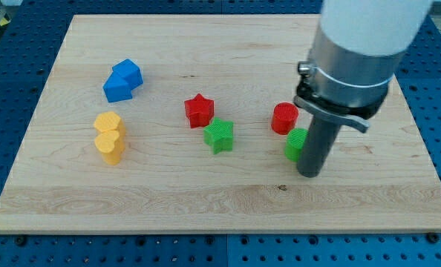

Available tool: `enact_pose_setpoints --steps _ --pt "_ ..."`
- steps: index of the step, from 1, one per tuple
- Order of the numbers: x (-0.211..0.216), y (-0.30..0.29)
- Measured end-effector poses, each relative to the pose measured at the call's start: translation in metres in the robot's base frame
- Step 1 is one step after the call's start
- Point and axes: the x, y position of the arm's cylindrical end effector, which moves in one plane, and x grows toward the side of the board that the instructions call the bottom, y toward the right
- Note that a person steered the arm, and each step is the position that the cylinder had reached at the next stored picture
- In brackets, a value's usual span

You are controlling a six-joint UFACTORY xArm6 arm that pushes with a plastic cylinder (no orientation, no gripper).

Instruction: Move the green circle to the left of the red circle

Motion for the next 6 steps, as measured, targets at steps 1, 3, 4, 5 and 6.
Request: enact_pose_setpoints --steps 1,3,4,5,6 --pt "0.000 0.024" --pt "-0.008 0.027" --pt "-0.023 0.008" --pt "-0.033 -0.020" --pt "-0.034 -0.048"
